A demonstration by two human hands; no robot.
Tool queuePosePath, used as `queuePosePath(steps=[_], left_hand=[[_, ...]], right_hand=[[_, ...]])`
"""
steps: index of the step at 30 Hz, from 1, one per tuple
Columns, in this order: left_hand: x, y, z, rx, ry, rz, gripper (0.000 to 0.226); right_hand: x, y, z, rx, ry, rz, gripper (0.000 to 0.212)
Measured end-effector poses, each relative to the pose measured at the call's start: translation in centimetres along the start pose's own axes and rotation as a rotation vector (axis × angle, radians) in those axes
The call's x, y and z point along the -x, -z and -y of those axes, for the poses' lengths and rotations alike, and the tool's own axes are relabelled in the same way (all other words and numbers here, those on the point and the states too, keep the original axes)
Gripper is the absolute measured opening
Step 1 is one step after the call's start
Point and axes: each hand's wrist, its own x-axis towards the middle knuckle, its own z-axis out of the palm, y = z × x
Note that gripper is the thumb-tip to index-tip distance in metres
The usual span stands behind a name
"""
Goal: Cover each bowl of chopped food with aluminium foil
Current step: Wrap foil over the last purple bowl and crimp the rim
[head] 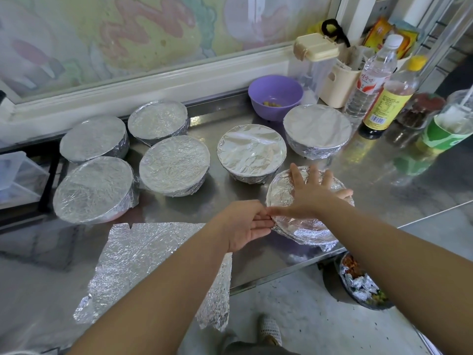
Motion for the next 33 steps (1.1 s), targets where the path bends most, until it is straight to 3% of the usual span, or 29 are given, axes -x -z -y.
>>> queuePosePath(steps=[6, 19, 22, 27, 33], left_hand=[[-1.0, 0.1, -0.9, -0.145, 0.009, 0.013, 0.019], [-1.6, 0.6, -2.5, -0.175, 0.108, 0.123, 0.013], [-1.5, 0.3, -3.2, -0.256, 0.126, 0.153, 0.016], [-2.4, -0.3, -4.1, -0.425, 0.130, 0.103, 0.042], [-2.8, -0.5, -4.3, -0.396, 0.094, 0.072, 0.036]], right_hand=[[-0.2, -0.2, 0.1, 0.010, -0.001, -0.008, 0.147], [-0.3, -0.3, 0.1, 0.005, -0.013, -0.013, 0.150], [-0.3, -0.4, 0.1, 0.009, -0.015, -0.011, 0.150], [-0.5, -0.6, 0.2, 0.007, -0.020, -0.014, 0.149], [-0.2, -0.5, 0.4, -0.017, -0.039, -0.006, 0.150]])
